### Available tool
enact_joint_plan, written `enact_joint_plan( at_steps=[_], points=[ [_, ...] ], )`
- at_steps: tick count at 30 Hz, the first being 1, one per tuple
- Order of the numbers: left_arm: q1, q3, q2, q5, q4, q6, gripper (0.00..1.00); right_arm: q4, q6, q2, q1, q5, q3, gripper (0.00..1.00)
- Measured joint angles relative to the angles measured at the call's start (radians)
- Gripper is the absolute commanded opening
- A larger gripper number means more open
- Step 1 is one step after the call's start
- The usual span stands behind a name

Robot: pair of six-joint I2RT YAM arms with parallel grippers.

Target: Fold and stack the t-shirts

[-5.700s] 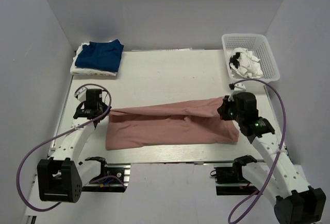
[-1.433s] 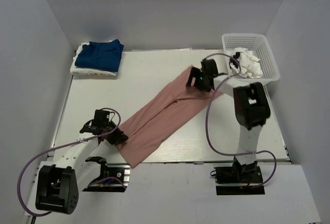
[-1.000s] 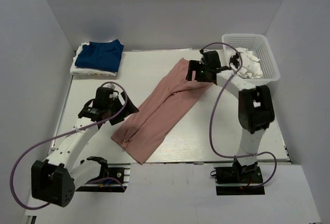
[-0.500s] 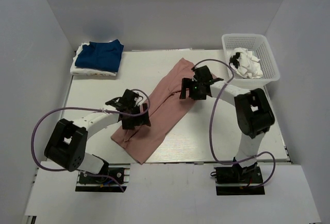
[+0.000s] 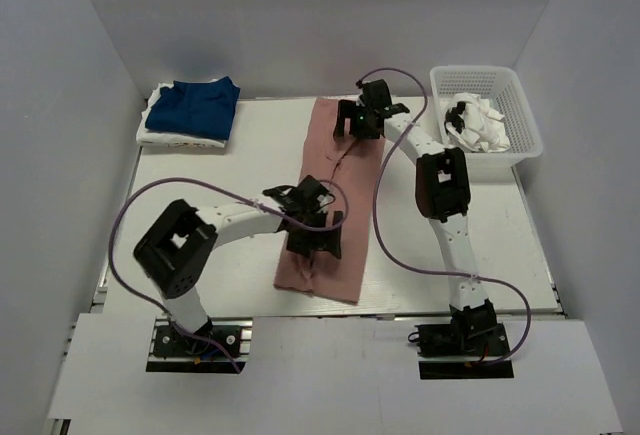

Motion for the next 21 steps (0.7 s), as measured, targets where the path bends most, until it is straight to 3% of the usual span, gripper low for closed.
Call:
enact_joint_plan(
  at_steps=[2,4,11,15,21],
  points=[
    [-0.049,0.067,0.054,0.006,0.000,0.005,1.00,0.033,-0.018,0.096,-0.024,-0.039,0.132,0.90],
    [-0.094,0.116,0.085,-0.005,-0.011,0.007,1.00,0.049,-0.030,0.109,-0.047,-0.080,0.147,0.90],
    [-0.206,0.055,-0.059,-0.100,-0.061,-0.035,1.00,0.055,-0.114,-0.058,-0.090,-0.121,-0.053,0.90],
    [-0.221,-0.003,-0.237,-0.190,-0.082,-0.079,1.00,0.040,-0.146,-0.211,-0.078,-0.130,-0.106,0.90],
    [-0.211,-0.125,-0.477,-0.363,-0.159,-0.245,1.00,0.052,-0.175,-0.570,0.022,-0.064,-0.348,0.90]
  ],
)
